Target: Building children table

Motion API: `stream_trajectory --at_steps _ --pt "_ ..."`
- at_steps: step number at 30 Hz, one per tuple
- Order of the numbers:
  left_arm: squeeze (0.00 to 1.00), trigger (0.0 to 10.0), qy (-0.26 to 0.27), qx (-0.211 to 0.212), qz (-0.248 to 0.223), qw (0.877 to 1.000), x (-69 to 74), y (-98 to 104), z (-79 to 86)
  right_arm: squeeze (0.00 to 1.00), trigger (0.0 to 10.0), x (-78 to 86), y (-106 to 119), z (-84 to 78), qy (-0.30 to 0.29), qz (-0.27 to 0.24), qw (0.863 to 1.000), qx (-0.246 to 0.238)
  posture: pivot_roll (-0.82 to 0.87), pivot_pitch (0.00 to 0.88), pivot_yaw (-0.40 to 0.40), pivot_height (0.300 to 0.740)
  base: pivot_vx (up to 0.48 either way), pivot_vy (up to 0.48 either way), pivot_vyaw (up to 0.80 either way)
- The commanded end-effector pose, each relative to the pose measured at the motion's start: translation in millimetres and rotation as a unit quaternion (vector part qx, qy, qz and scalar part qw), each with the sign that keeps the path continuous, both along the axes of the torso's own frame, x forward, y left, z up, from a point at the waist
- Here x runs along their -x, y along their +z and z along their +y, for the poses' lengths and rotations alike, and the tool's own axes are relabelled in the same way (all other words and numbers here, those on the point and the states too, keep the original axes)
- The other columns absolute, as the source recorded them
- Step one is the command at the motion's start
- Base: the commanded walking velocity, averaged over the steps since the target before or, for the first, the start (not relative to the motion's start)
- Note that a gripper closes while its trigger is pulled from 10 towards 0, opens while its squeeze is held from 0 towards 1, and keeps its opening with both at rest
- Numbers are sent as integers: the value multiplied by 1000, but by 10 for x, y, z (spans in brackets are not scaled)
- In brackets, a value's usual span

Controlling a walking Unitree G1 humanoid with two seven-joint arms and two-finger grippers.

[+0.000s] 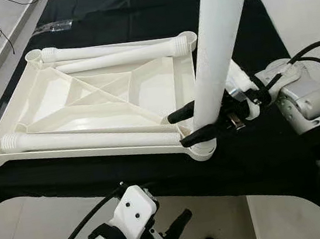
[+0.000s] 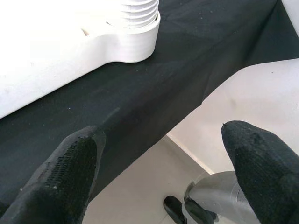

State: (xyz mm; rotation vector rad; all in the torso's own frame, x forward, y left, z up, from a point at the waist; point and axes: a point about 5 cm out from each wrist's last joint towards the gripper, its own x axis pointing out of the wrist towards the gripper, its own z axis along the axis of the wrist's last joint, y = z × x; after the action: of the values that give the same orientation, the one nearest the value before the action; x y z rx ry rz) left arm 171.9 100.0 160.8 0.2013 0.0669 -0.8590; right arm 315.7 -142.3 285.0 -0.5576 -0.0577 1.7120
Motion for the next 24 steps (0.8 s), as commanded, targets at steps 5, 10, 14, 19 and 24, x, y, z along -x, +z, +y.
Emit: stream_trajectory --at_steps 5,10,14,19,24 --pt "0 10000 4 -1 11 1000 12 -40 3 0 10000 -86 -309 -38 -54 90 994 42 78 304 16 740 0 0 0" --pt "0 10000 5 -1 11 1000 10 -39 1 0 10000 -175 -279 -19 -93 117 989 15 77 307 14 740 0 0 0" --pt "0 10000 6 0 11 1000 9 -38 1 0 10000 -204 -303 -18 -109 123 986 12 77 307 14 740 0 0 0" --pt "0 10000 6 -1 11 1000 9 -35 5 0 10000 -238 -368 -8 -132 132 982 2 79 309 14 740 0 0 0" --pt "0 10000 6 -1 11 1000 10 -36 6 0 10000 -272 -419 -14 -162 140 977 -20 78 310 15 740 0 0 0"
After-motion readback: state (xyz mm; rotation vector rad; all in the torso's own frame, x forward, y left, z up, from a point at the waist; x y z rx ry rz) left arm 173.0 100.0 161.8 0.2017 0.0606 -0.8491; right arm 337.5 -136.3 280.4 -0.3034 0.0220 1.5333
